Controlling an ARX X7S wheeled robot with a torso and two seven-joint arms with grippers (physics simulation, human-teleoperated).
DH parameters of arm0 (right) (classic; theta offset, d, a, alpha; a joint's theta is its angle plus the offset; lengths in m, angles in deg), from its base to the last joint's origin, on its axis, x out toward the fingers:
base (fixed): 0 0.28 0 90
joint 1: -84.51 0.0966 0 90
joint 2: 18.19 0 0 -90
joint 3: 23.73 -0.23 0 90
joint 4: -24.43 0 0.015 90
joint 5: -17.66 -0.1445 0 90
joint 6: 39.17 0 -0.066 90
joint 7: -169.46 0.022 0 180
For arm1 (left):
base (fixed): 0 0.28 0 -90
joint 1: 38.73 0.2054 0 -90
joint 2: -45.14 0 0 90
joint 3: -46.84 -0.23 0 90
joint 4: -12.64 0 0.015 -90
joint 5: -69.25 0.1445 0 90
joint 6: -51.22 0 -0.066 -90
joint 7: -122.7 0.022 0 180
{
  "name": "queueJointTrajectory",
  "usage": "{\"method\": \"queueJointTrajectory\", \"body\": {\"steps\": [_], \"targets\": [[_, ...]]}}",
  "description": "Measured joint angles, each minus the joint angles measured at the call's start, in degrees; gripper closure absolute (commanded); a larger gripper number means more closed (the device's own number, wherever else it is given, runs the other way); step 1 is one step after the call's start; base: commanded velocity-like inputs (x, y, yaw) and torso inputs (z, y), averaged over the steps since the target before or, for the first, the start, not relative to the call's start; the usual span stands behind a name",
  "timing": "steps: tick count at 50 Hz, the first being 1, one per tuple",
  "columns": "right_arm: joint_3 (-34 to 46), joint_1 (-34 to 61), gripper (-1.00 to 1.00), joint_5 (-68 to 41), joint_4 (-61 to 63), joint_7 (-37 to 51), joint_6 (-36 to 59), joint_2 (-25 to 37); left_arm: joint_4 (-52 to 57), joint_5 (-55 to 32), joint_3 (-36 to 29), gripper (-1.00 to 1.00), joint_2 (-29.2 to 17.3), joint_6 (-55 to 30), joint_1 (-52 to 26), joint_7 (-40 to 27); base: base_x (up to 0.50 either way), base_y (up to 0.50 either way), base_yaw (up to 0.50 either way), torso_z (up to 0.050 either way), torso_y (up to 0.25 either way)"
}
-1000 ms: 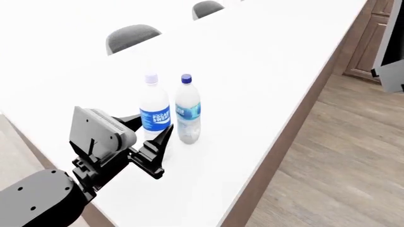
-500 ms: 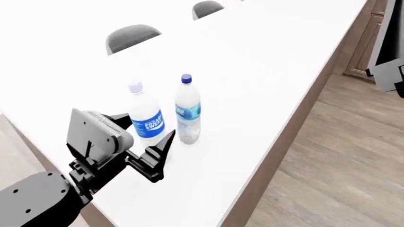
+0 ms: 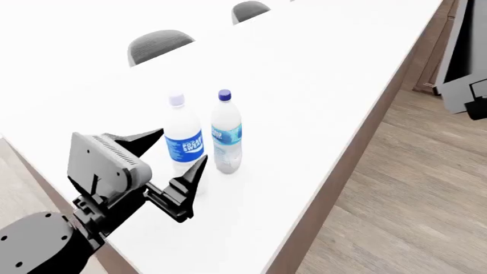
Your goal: Move the drinks to the dining counter.
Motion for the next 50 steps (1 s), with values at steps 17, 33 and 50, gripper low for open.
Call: {"method": "queueJointTrajectory", "body": {"steps": [17,33,50], "targets": [[0.3,0.5,-1.0,-0.1,0.1,0.0,0.3,0.0,7.9,-3.0,5.6,-1.0,-4.6,3.3,1.9,-3.6,0.0,0.0,0.0,0.0,0.0],[-0.1,-1.3,-1.0,2.0,1.8,-0.8,-0.5,-0.8,15.9,-5.0,13.2,-1.0,-8.6,8.9,5.7,-8.2,0.0,0.0,0.0,0.0,0.0],[2.2,-7.9,-1.0,32.0,10.3,-1.4,-5.3,-6.8,25.1,-0.4,27.8,-1.0,-6.2,22.0,13.9,-16.5,0.0,0.0,0.0,0.0,0.0]]}}
